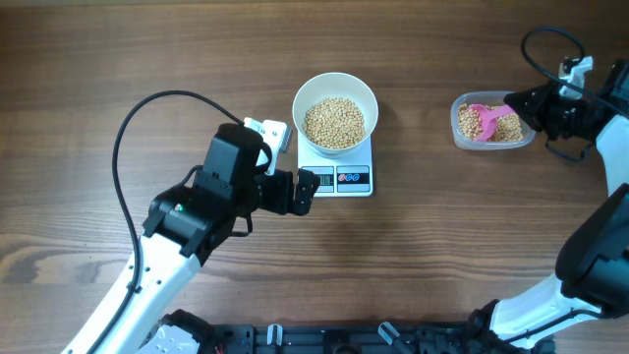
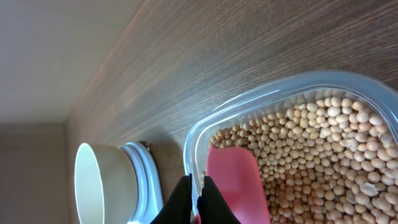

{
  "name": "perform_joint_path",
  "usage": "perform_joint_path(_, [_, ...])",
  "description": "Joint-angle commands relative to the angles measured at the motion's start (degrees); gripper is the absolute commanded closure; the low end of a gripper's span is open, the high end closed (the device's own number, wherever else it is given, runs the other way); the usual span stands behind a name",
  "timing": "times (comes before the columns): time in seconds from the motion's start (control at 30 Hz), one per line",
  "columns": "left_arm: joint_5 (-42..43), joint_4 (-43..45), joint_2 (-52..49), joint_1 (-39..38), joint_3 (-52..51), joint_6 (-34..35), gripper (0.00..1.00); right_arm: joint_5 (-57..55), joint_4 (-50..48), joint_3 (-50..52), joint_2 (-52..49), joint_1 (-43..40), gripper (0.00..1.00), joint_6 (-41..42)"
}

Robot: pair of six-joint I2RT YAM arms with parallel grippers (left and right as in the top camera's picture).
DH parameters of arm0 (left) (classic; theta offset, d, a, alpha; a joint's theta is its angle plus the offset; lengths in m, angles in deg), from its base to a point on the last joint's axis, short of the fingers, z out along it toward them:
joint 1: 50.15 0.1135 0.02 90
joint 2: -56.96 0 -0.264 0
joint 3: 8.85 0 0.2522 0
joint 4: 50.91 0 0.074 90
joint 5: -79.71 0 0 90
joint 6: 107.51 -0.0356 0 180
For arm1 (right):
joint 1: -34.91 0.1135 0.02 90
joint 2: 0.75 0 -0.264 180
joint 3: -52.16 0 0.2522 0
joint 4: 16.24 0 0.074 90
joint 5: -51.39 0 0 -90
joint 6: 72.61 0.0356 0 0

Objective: Scoop item into bowl and weigh 150g on scale
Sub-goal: 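Scoop a small amount of soybeans from the tub with the right gripper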

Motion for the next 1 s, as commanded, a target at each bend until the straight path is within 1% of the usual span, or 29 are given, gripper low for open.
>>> perform_joint_path(0.0, [-0.1,0.2,-0.3,-0.3,0.0,-0.3,0.00,2.3,0.0,0.1,-1.4,-0.3,0.96,1.7])
perform_joint_path(0.23, [-0.1,0.2,-0.3,-0.3,0.0,-0.3,0.00,2.3,0.0,0.1,-1.4,-1.0,0.96,2.1])
perform_joint_path(0.57, [-0.1,0.2,-0.3,-0.3,0.0,-0.3,0.00,2.5,0.1,0.1,-1.4,-4.1,0.96,2.2])
perform_joint_path(0.73, [-0.1,0.2,-0.3,-0.3,0.0,-0.3,0.00,6.8,0.0,0.1,-1.4,-6.2,0.96,2.2])
perform_joint_path(0.97, [-0.1,0.2,-0.3,-0.3,0.0,-0.3,0.00,10.0,0.1,0.1,-1.4,-9.7,0.96,3.4])
